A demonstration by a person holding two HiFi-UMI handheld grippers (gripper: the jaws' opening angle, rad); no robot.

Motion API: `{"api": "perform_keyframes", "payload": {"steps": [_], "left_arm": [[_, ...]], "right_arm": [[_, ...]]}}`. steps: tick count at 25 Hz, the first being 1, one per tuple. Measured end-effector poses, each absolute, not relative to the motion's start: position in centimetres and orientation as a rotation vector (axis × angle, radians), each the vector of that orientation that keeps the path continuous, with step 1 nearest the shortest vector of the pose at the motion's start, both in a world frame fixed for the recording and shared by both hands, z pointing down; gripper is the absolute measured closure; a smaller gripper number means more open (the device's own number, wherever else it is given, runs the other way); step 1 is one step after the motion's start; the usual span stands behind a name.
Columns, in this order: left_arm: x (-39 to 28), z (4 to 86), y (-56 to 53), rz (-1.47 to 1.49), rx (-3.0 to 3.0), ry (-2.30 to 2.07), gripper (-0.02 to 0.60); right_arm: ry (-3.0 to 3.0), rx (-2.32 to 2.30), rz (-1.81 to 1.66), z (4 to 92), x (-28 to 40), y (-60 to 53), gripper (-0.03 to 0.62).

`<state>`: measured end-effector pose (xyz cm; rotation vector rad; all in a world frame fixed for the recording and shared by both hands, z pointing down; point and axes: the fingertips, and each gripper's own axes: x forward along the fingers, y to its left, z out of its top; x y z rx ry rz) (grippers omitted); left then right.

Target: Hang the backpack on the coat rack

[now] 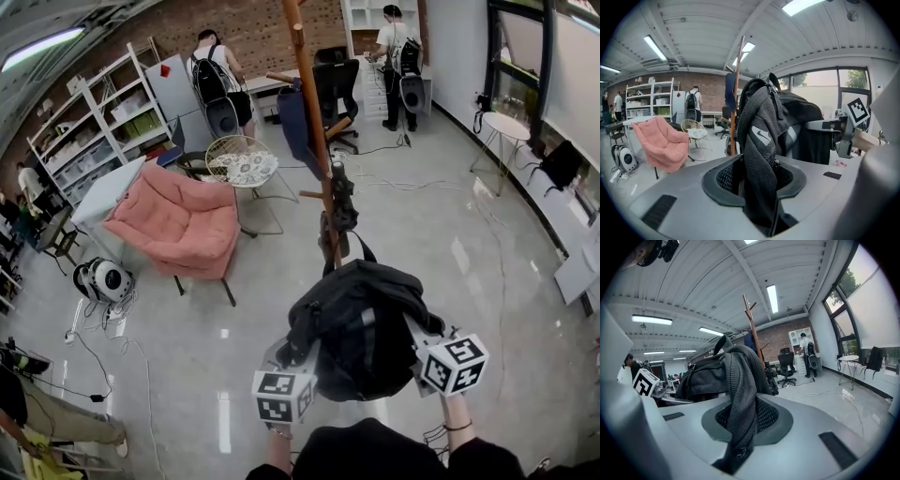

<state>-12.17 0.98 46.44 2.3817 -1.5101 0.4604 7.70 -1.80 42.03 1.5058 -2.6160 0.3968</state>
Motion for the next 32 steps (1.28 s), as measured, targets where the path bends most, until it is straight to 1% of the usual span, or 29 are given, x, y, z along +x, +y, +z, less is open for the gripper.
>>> {"api": "perform_keyframes", "payload": {"steps": [20, 32], "left_arm": [[-13.7, 45.7, -11.0, 0.477, 2.448, -1.466, 0.442], [-12.9, 44.3, -18.7, 0.478, 2.404, -1.517, 0.442]], "right_arm": [[-2.613, 1.586, 0.395, 41.5, 6.3, -13.2, 0.557], [-2.637, 1.527, 0.417, 40.1, 7.0, -21.8, 0.557]]}}
